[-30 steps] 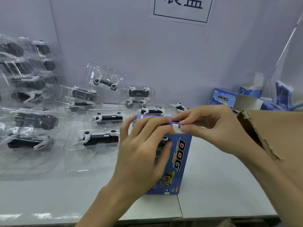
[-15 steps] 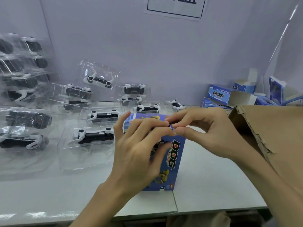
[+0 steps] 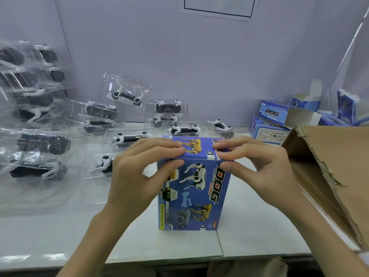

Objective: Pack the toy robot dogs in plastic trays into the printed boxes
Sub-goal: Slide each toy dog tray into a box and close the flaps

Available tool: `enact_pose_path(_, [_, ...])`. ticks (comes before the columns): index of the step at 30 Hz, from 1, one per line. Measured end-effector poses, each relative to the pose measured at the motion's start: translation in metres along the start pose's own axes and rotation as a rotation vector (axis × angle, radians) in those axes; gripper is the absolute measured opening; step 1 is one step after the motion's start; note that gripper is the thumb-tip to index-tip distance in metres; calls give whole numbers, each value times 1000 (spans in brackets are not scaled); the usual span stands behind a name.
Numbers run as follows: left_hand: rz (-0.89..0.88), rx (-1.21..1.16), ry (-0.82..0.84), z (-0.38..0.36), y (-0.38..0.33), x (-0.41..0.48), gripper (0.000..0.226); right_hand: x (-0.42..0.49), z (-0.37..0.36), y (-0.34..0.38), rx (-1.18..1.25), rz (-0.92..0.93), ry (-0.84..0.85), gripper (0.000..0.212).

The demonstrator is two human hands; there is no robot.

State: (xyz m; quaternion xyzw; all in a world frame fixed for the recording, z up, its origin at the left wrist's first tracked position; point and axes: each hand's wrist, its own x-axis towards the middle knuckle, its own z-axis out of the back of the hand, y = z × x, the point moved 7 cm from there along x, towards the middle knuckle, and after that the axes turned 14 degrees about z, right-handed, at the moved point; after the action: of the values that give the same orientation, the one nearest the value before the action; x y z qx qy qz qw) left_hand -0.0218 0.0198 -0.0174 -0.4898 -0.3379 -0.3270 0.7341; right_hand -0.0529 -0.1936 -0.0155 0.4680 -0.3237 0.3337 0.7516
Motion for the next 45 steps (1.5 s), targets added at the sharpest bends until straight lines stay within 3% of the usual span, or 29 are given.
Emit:
enact_pose_path(11, [44,-36,-57,-8,8,-2,15,-1,-1,1,-72,21,-7,24])
enact_pose_path(14, [44,-32,-62,-9,8,-3,13,-2,1,-7,-36,-9,-23,15])
enact_pose_path(18, [112,-124,-45,-4,15,-2,21,-1,2,-15,-5,-69,-43,18])
enact_pose_path(23, [55,-98,-28,-9,8,-3,11,12,-21,9,-361,192,94,28])
enact_pose_path(32, [109,-138,-75,-16,12,-11,10,8,-32,9,-350,220,-28,22])
enact_pose_path(33, [160,-150,-55,-20,16,-14,20,9,-32,9,-338,219,-31,21])
enact_pose_path(36, [524,-302,123,-40,51,-32,91,10,-26,6,-250,188,-26,20])
enact_pose_path(38, [694,-349,305,-56,64,-50,97,10,-19,2,-144,126,-5,21])
enact_pose_path(40, [664,-307,346,-62,64,-63,79,7,-13,-1,-45,85,29,18])
enact_pose_path(43, [529,-211,136,-54,51,-66,72,3,-3,-8,130,21,4,18])
enact_pose_path(45, [352,-53,31,-48,37,-60,72,-4,3,-21,210,-124,-83,24])
